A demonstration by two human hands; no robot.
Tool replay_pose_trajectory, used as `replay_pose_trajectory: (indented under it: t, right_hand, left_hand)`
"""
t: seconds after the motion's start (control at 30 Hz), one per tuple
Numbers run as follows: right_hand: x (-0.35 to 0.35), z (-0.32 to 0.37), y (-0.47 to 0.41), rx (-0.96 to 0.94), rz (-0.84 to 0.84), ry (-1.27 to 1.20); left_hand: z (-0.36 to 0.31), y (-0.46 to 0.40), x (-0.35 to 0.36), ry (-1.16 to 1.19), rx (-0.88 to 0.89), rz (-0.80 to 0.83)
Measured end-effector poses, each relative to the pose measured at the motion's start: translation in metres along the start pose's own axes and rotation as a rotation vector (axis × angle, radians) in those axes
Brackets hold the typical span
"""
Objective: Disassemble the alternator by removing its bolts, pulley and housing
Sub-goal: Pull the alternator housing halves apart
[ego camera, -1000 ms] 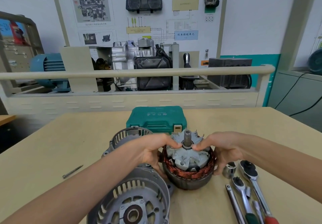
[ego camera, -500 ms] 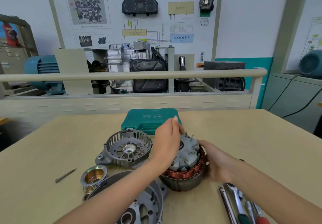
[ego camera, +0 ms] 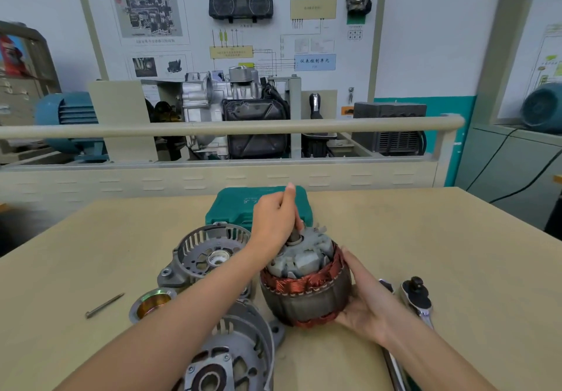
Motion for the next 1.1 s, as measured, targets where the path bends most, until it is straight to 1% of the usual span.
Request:
replay_pose_trajectory:
  t: [0.1,0.17,0.2,0.27,0.3,0.37,0.43,0.53,0.6,0.63,0.67,0.7,0.8,0.9,1.0,1.1]
  right_hand:
    - [0.0,0.019,0.001,-0.173,-0.017,0.123]
    - [0.013,0.037,0.002,-0.287,-0.045,0.259]
    - [0.022,0.045,0.003,-0.331,-0.065,0.324]
    - [0.038,0.055,0.002,-0.351,-0.089,0.415]
    - [0.043,0.056,-0.001,-0.342,-0.087,0.446]
    - [0.044,0.058,-0.006,-0.337,-0.096,0.469]
    - [0.038,0.061,-0.009,-0.352,-0.121,0.479]
    - [0.039,0.061,-0.011,-0.373,-0.119,0.48]
    - [0.047,0.057,-0.012,-0.385,-0.1,0.508]
    - [0.05,0.055,-0.012,-0.4,-0.097,0.53]
    - [0.054,0.053,-0.011,-0.422,-0.106,0.559]
    - [0.057,0.052,-0.009,-0.454,-0.126,0.606]
    - [0.061,0.042,-0.003,-0.605,-0.185,0.838]
    - [0.066,0.024,0.001,-0.742,-0.161,0.952]
    - [0.065,0.013,-0.001,-0.807,-0.16,1.005]
    - [0.06,0.012,0.003,-0.894,-0.199,0.989]
  left_hand:
    - [0.01,-0.012,-0.01,0.088,-0.104,-0.043]
    - [0.031,-0.014,-0.018,0.166,-0.253,-0.102]
    - [0.044,-0.013,-0.019,0.174,-0.354,-0.099]
    - [0.069,-0.005,-0.012,0.146,-0.545,-0.018]
    - [0.075,-0.003,-0.011,0.128,-0.58,0.008]
    - [0.075,-0.003,-0.011,0.078,-0.529,0.032]
    - [0.067,-0.004,-0.012,0.017,-0.409,0.063]
    - [0.058,-0.004,-0.023,-0.093,-0.286,0.035]
    - [0.055,-0.007,-0.029,-0.035,-0.29,0.036]
    - [0.052,-0.007,-0.027,0.018,-0.32,0.062]
    - [0.05,-0.005,-0.025,0.019,-0.333,0.081]
    - [0.048,-0.003,-0.022,-0.033,-0.326,0.075]
    - [0.047,0.004,-0.021,-0.193,-0.302,-0.028]
    - [0.044,0.004,-0.015,-0.301,-0.279,-0.033]
    - [0.04,0.001,-0.011,-0.314,-0.276,-0.05]
    - [0.046,-0.003,-0.013,-0.228,-0.303,-0.021]
Point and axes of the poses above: each hand's wrist, its own y-axis away from the middle knuckle, its own x-axis out of the palm, z = x × y, the point moved 5 cm from there along -y, towards the middle knuckle, and after that the axes turned 9 degrees about -x, right-handed, at the moved point
